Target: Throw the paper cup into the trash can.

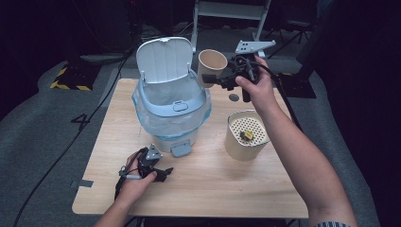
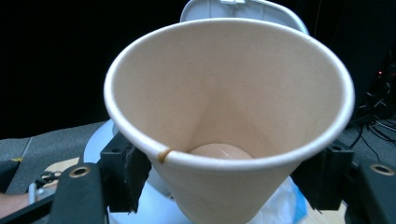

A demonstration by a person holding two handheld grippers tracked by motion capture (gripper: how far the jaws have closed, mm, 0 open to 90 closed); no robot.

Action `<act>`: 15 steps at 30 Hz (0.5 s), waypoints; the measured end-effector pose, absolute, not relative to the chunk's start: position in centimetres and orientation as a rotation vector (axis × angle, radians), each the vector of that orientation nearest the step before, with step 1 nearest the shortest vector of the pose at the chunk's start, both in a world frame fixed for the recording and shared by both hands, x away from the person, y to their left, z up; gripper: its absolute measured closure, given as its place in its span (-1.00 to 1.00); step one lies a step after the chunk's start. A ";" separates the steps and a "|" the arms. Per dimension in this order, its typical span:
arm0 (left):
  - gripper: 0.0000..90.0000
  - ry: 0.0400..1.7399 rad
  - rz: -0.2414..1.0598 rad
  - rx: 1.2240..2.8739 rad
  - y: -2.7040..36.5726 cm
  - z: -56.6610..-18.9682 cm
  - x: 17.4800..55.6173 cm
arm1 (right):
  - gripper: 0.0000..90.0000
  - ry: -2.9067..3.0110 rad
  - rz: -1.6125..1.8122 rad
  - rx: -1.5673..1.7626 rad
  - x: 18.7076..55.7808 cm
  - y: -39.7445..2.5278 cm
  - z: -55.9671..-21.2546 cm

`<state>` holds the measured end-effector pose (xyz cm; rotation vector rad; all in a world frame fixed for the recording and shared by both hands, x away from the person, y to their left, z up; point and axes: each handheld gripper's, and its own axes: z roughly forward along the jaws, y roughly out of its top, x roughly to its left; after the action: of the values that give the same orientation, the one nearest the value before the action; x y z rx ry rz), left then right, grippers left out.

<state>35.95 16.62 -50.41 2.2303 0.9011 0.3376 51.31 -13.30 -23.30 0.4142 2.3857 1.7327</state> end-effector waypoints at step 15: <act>-0.64 0.904 0.331 2.230 16.6 -50.4 36.0 | -0.35 2.461 1.649 0.399 51.9 -8.8 -24.2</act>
<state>36.01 16.55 -50.40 2.2304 0.9037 0.3307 51.92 -8.78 -24.17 0.3993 2.4611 1.6495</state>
